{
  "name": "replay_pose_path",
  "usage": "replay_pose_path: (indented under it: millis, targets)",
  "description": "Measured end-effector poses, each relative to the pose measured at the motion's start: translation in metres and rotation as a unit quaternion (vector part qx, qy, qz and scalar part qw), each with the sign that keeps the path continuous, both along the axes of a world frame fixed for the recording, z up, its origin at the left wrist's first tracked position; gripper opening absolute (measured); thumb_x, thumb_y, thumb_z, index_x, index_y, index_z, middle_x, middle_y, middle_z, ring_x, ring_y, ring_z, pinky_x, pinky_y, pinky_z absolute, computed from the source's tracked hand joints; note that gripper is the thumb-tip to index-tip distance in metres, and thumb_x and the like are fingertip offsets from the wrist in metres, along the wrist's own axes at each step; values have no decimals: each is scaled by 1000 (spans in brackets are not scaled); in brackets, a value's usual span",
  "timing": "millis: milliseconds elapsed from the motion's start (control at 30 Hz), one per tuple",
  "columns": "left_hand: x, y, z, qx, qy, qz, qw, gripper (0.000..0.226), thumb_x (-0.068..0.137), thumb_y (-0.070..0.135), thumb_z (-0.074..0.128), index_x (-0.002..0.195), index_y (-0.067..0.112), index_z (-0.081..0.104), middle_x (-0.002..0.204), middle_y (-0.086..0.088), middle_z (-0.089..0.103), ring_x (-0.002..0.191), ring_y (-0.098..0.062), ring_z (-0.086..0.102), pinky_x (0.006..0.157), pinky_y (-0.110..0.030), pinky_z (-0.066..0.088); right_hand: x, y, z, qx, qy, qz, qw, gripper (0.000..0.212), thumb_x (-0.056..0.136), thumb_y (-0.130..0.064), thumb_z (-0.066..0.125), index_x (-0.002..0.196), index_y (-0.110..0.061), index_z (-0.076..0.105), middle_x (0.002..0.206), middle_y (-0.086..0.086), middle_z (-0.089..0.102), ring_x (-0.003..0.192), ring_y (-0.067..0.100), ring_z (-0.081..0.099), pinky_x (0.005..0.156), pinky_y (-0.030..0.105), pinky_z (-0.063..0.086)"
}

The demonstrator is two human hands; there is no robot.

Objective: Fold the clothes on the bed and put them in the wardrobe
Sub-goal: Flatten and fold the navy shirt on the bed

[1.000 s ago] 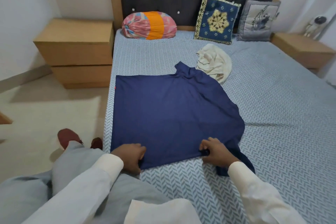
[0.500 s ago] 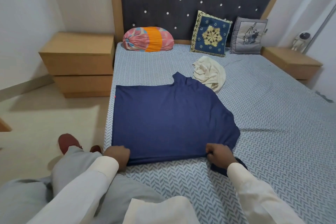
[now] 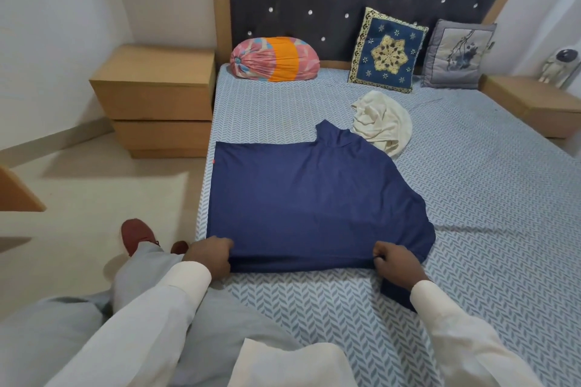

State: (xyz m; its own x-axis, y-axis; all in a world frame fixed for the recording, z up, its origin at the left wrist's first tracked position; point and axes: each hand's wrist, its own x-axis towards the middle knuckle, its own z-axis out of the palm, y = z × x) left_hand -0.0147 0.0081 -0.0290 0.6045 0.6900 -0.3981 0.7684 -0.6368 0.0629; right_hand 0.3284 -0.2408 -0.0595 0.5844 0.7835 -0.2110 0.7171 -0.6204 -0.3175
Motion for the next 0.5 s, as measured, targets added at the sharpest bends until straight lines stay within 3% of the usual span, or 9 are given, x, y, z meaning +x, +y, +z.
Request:
replay_pose_path:
  millis: [100, 233, 400, 500]
  targets:
    - [-2, 16, 1, -44, -155, 125, 979, 16, 76, 10, 53, 84, 23, 55, 91, 0, 58, 88, -26, 58, 73, -28, 42, 9, 15, 3, 43, -24, -29, 998, 6, 79, -24, 52, 73, -25, 50, 76, -8, 65, 75, 23, 61, 68, 33, 50]
    - [1, 40, 1, -79, -341, 258, 900, 18, 84, 8, 56, 85, 21, 68, 96, -1, 68, 94, -25, 61, 80, -27, 42, 21, 54, 21, 83, -48, -70, 993, 10, 84, -25, 53, 75, -23, 50, 80, -2, 66, 78, 26, 60, 69, 34, 45]
    - [24, 68, 4, -96, -397, 362, 838, 21, 89, 13, 56, 100, 10, 73, 108, -7, 70, 104, -28, 60, 83, -26, 39, 34, 115, 35, 94, -13, -94, 991, 11, 86, -27, 53, 77, -20, 54, 82, -1, 66, 81, 27, 60, 74, 36, 48]
    - [33, 85, -1, -99, -391, 403, 822, 21, 88, 18, 55, 93, 9, 73, 104, -11, 71, 104, -34, 61, 86, -32, 45, 42, 142, 32, 72, -6, -96, 993, 11, 87, -27, 51, 80, -20, 55, 84, -2, 65, 84, 26, 60, 76, 36, 46]
